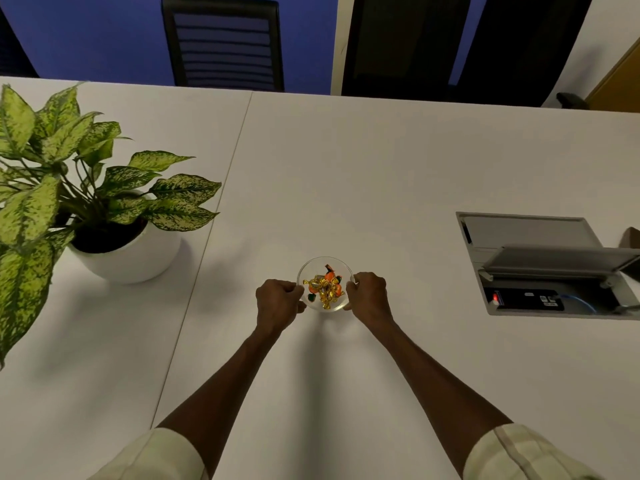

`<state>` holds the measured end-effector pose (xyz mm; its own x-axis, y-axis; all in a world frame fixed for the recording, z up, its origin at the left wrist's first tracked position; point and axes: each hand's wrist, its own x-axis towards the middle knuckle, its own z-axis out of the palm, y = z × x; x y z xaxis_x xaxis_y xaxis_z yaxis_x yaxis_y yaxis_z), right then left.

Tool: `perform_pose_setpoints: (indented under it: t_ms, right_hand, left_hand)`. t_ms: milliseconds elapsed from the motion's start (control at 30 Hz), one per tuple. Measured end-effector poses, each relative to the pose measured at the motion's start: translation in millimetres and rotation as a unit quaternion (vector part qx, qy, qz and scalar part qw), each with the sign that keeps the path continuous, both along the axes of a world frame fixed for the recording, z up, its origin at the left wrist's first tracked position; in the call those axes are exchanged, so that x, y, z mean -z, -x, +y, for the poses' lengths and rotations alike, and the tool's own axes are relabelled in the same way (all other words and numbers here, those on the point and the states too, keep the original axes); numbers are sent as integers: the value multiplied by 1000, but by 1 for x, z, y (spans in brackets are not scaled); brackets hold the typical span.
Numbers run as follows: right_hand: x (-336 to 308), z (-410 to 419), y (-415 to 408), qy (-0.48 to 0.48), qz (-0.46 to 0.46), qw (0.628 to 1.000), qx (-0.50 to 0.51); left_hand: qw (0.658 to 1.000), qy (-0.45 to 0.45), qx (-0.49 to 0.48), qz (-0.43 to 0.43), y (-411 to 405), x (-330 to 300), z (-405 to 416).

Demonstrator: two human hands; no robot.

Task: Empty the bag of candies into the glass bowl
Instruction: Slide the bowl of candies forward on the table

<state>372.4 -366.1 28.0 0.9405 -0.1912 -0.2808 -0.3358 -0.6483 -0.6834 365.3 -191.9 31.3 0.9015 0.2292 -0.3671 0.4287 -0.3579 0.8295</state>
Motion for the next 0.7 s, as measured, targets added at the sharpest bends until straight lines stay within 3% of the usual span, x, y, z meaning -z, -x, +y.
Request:
perform_pose_setpoints:
  t_ms: [700]
  right_hand:
    - [37, 4, -70, 18, 12, 1000, -6]
  left_hand:
    - [999, -30, 10, -5, -67, 37, -4]
